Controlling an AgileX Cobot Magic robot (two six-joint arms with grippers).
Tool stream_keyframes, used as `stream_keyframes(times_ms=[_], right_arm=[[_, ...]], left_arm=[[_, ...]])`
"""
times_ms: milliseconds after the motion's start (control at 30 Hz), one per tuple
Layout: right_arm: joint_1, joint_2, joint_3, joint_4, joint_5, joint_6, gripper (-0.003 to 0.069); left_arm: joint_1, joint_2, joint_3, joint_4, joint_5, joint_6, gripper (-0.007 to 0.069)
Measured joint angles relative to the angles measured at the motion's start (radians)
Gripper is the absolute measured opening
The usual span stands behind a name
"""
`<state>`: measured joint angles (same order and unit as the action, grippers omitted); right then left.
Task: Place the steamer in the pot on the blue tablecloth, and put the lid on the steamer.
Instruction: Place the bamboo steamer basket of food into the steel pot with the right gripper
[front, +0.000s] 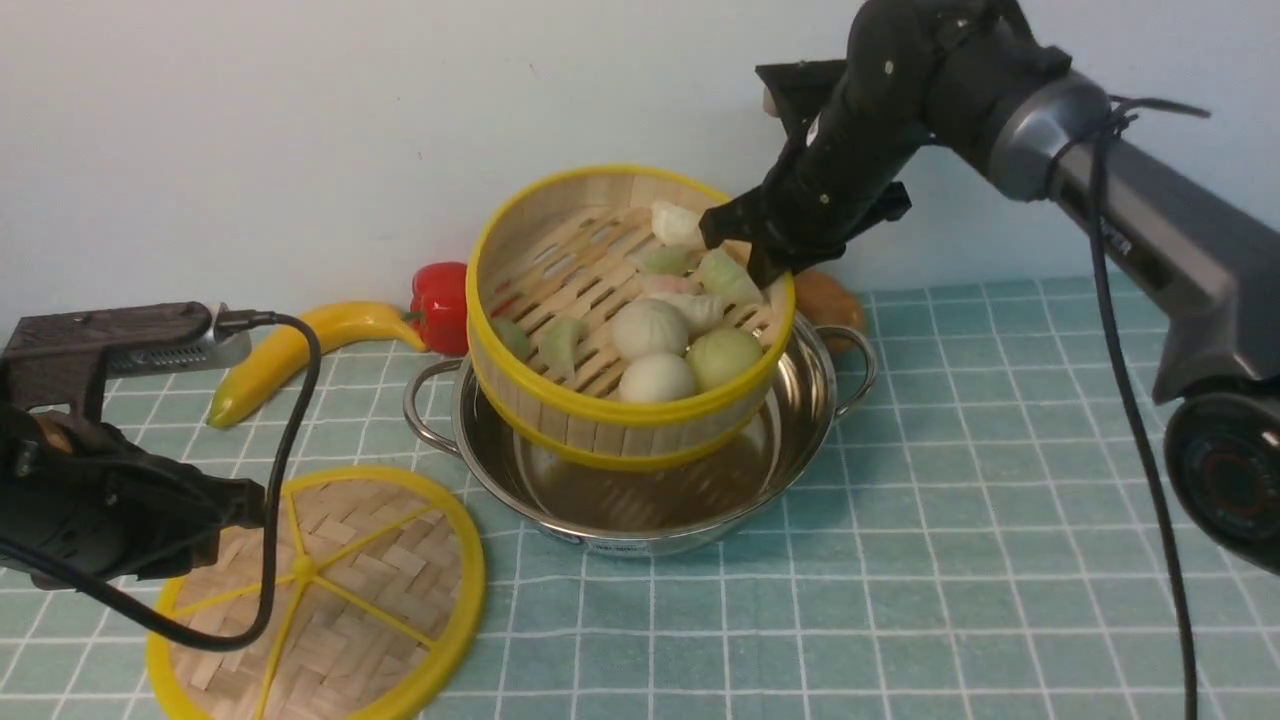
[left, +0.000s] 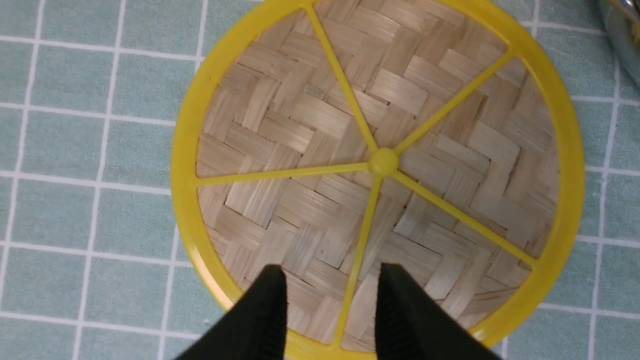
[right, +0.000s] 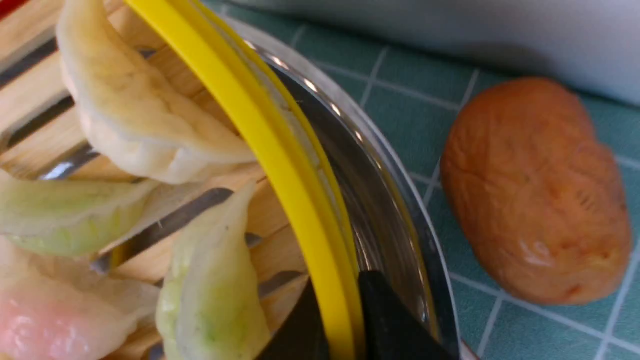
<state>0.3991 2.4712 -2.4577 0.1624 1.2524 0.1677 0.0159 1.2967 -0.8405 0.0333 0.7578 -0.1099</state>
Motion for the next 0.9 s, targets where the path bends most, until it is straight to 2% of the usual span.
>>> stream_keyframes(times_ms=[900], right_arm=[[0.019,0.084,0.0,-0.07,0.006,0.036,0.0058]], left_arm=[[0.0,0.0,0.0,0.0,-0.026,0.0,0.0243]])
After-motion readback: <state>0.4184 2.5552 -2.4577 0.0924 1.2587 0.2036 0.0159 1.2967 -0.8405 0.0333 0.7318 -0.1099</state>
